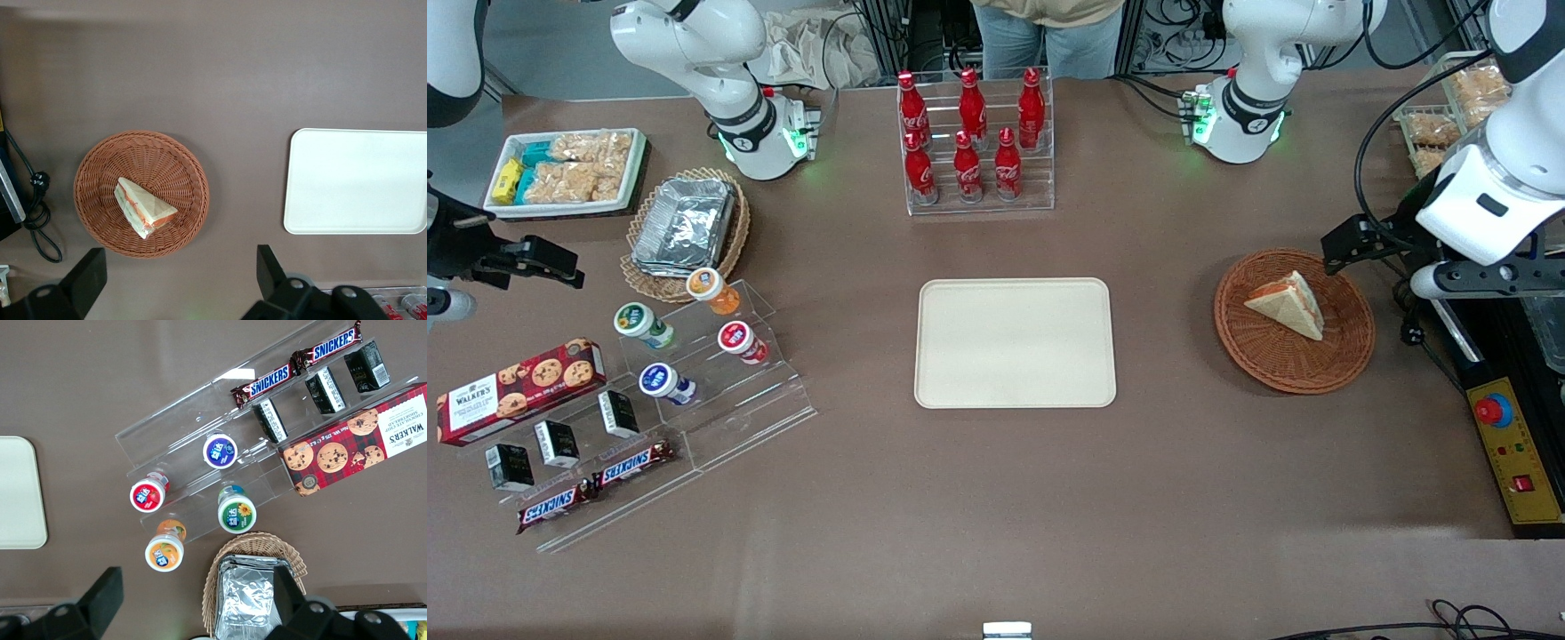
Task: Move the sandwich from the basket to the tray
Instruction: 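Raise the left gripper and move it above the wicker basket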
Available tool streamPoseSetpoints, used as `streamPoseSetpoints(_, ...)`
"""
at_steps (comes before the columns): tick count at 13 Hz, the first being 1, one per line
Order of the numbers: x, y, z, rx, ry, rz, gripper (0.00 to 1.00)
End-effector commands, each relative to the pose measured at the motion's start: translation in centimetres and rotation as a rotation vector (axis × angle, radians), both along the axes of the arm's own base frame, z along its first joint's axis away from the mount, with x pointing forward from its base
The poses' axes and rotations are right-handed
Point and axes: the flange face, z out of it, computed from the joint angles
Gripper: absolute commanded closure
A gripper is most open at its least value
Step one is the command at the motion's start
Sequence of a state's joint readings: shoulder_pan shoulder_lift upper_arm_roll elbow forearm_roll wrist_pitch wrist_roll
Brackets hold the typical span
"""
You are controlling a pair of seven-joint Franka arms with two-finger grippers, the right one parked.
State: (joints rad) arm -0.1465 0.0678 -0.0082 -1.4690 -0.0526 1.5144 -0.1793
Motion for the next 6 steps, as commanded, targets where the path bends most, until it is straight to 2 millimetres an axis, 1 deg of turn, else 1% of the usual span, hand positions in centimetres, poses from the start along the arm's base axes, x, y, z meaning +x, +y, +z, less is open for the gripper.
streamPoseSetpoints(1,0.26,-0.11,0.3,0.004,0.001,-0.005,0.0)
streamPoseSetpoints(4,0.3,-0.12,-0.01,0.013,0.007,0.007,0.0)
streamPoseSetpoints(5,-0.05,0.0,0.02,0.014,0.016,0.051,0.0)
streamPoseSetpoints(6,-0.44,0.23,0.02,0.021,0.033,0.163,0.0)
